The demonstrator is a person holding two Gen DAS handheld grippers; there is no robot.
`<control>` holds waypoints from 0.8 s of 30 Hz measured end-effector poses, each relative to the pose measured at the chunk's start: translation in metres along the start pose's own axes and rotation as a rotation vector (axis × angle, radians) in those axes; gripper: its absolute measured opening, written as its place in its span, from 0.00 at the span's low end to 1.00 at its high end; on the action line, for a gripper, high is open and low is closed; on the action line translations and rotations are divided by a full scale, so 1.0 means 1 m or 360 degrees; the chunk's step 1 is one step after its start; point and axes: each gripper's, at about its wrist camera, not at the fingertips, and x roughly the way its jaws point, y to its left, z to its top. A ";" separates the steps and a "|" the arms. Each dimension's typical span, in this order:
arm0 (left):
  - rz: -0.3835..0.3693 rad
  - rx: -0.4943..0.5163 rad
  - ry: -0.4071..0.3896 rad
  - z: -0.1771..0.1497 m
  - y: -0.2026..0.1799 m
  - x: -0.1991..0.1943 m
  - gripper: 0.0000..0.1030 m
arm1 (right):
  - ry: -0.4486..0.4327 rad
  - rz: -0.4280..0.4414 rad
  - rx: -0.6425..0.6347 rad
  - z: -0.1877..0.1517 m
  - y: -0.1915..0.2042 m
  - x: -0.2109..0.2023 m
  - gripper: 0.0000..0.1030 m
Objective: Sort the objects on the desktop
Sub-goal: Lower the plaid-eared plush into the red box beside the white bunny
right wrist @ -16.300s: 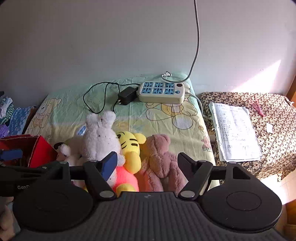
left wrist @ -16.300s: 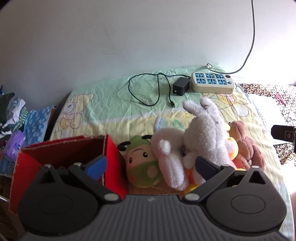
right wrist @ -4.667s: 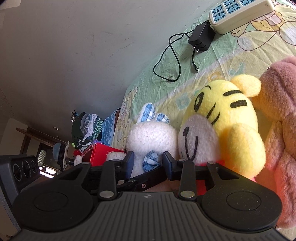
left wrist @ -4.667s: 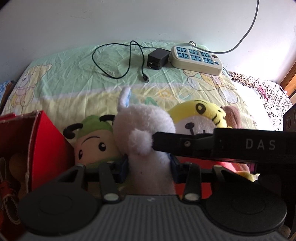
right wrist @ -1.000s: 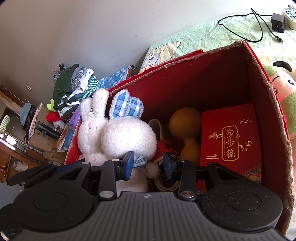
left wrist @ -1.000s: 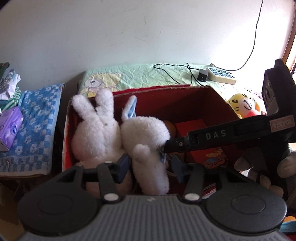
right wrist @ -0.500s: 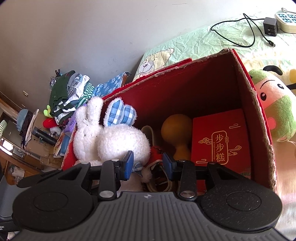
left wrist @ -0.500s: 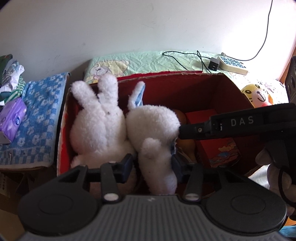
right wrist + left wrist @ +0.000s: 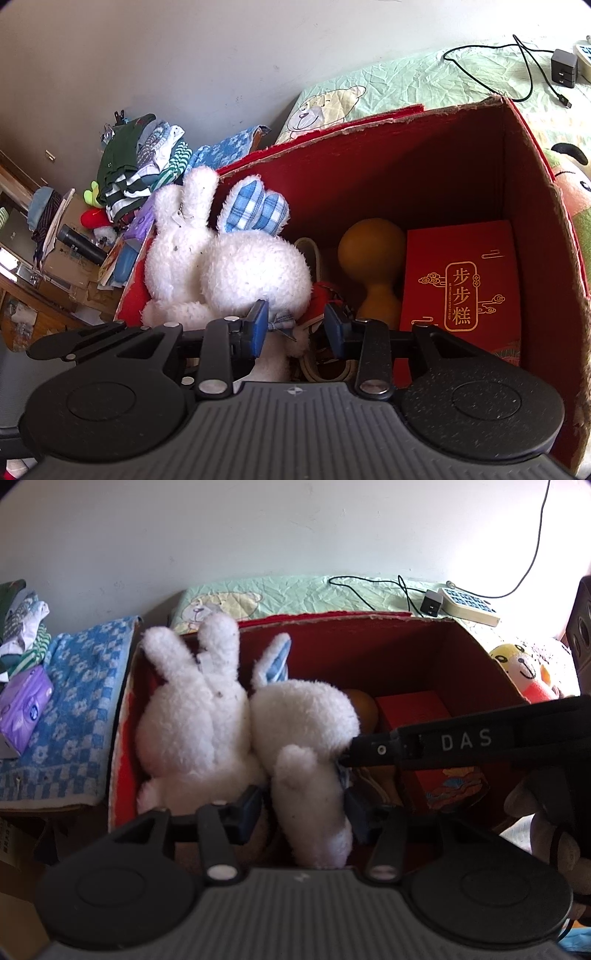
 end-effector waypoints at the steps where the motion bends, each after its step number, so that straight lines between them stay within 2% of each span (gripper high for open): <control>1: 0.0004 0.0002 0.0008 0.000 -0.001 0.001 0.54 | 0.0001 -0.0006 -0.0024 0.000 0.002 0.000 0.37; 15: -0.0063 -0.0102 0.0036 -0.006 0.008 0.009 0.55 | -0.0017 -0.0071 -0.0181 -0.002 0.011 0.002 0.36; 24: -0.0102 -0.0139 0.0043 -0.008 0.013 0.014 0.60 | 0.0002 -0.0078 -0.0218 -0.002 0.014 0.004 0.36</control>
